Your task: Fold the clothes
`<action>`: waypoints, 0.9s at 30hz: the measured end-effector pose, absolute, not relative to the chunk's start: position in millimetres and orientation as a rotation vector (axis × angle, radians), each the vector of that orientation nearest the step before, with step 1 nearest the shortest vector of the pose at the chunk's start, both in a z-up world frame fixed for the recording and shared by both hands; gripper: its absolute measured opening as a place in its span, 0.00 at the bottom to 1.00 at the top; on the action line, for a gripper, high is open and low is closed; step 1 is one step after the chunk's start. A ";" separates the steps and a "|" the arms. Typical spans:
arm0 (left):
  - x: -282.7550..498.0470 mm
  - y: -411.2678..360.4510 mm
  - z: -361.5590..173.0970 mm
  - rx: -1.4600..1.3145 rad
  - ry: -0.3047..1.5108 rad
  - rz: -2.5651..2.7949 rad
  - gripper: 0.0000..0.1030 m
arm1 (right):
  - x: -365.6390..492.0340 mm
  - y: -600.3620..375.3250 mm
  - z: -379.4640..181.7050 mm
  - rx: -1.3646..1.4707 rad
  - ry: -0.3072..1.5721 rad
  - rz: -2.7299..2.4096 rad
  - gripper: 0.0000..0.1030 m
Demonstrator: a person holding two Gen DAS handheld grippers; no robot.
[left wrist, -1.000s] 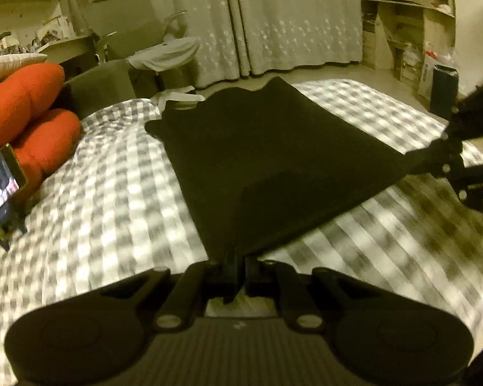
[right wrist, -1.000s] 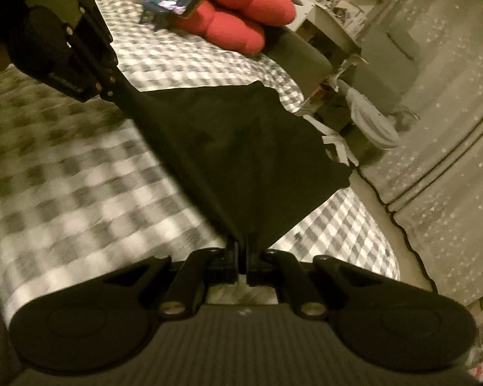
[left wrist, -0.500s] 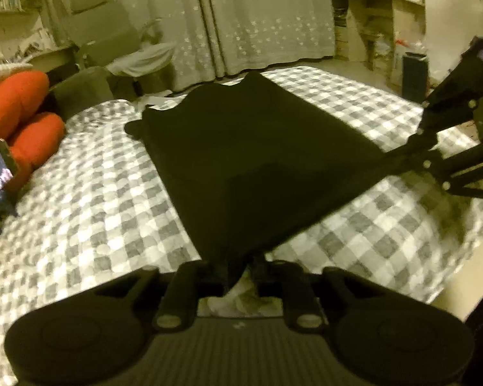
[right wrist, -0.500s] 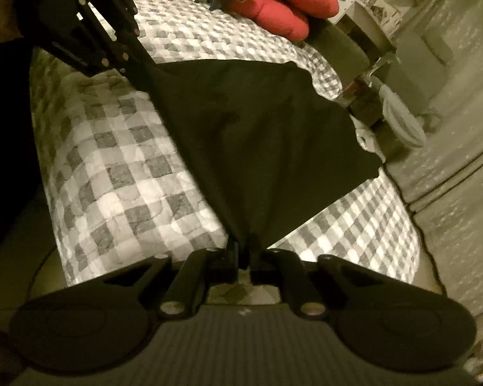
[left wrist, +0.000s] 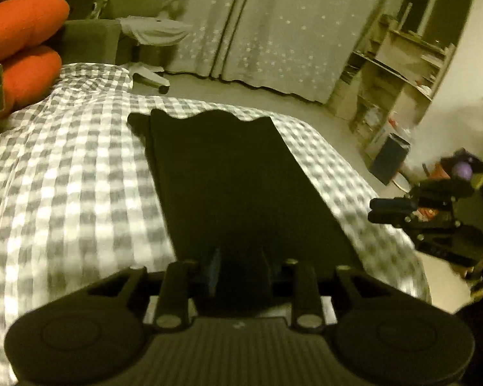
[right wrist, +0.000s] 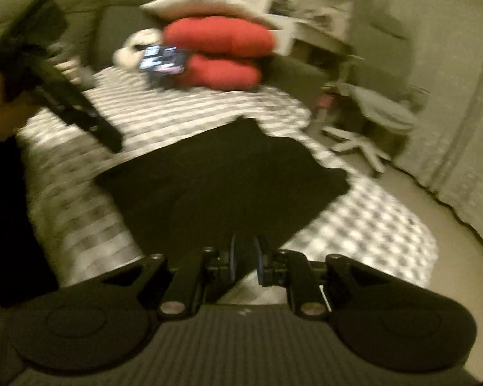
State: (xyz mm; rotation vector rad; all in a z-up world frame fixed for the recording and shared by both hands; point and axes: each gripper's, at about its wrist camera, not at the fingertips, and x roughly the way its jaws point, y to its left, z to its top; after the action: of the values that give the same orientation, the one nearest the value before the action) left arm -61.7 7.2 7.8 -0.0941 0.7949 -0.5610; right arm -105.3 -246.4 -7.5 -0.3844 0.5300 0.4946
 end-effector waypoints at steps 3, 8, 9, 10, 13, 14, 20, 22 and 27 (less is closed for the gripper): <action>-35.4 -10.3 19.4 -0.087 0.795 -0.552 0.31 | -82.0 -247.1 -13.1 -0.345 0.559 0.410 0.16; 1.9 -39.3 20.9 -0.025 0.788 -0.539 0.33 | -52.4 -252.5 -18.2 -0.258 0.594 0.400 0.16; 8.2 -44.0 18.4 -0.002 0.781 -0.526 0.33 | -48.3 -253.3 -18.8 -0.241 0.599 0.419 0.16; 14.3 -47.2 15.7 0.018 0.772 -0.512 0.33 | -44.6 -252.2 -19.9 -0.234 0.599 0.445 0.16; 35.1 -46.2 0.7 0.007 0.784 -0.484 0.33 | -29.1 -247.3 -25.4 -0.211 0.626 0.480 0.16; 41.9 -43.5 -5.0 -0.005 0.793 -0.474 0.33 | -24.2 -245.5 -27.6 -0.208 0.635 0.482 0.16; 71.2 -23.1 -27.2 -0.028 0.798 -0.392 0.33 | 7.9 -240.6 -42.7 -0.197 0.683 0.422 0.16; 78.2 -16.3 -27.3 -0.048 0.792 -0.378 0.33 | 17.2 -240.9 -44.4 -0.178 0.675 0.403 0.16; 97.2 -4.2 -30.9 -0.096 0.782 -0.333 0.37 | 41.5 -235.6 -44.6 -0.158 0.659 0.324 0.16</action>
State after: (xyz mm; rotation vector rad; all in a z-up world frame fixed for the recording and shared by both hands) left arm 97.2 -4.2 -30.9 -0.0958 0.7819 -0.3326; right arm 41.5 -235.6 -44.6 -0.1576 0.6586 0.3242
